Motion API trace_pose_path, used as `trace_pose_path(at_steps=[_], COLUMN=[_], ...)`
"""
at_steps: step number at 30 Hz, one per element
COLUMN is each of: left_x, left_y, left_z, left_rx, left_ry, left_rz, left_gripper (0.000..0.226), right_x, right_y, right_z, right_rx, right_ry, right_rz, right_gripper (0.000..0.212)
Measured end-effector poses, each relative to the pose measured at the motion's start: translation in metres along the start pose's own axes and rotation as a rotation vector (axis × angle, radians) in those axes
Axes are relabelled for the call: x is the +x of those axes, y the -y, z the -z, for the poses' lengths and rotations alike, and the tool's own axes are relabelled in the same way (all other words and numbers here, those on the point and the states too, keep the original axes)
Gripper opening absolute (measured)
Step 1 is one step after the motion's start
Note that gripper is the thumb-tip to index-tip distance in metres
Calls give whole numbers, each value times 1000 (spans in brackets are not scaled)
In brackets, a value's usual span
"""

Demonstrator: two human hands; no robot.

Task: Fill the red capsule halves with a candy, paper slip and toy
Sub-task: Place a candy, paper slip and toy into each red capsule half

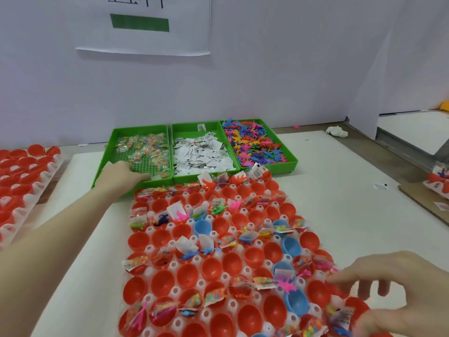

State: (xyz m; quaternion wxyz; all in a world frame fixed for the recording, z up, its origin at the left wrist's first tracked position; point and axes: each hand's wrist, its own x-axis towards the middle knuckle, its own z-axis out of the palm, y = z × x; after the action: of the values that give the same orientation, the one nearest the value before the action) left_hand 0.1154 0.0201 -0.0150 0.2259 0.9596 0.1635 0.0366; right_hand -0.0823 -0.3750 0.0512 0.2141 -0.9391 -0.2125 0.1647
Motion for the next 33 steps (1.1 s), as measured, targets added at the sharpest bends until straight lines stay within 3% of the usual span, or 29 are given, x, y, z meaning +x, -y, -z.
trace_pose_path(at_steps=[3,8,11,14,18,26,31,33], left_x=[1,2,0,0,3,0,2,3], left_y=[-1,-1,-3,-2,8,21,18,17], left_z=[-5,-14,-18,-18,-12,5,6,5], left_rx=[-36,-212,-255,-296,-249,-145,-114,-140], left_ry=[-73,-229,-290,-292,-304,-431,-356,-318], left_rz=[-24,-83,-113,-79,-77,-168,-146,-96], left_gripper=[25,15,30,49,24,40,49,54], right_x=[27,137,211,257,274,276,278,279], right_y=[12,-7,-32,-50,-58,-57,-50,-46], right_z=[23,49,55,55,45,46,46,44], right_rx=[30,117,31,-62,-141,-245,-297,-170], right_ry=[-173,-403,-454,-352,-262,-461,-688,-751], right_rz=[-1,-4,-109,-248,-357,-369,-348,-294], right_gripper=[46,9,21,36,35,26,19,20])
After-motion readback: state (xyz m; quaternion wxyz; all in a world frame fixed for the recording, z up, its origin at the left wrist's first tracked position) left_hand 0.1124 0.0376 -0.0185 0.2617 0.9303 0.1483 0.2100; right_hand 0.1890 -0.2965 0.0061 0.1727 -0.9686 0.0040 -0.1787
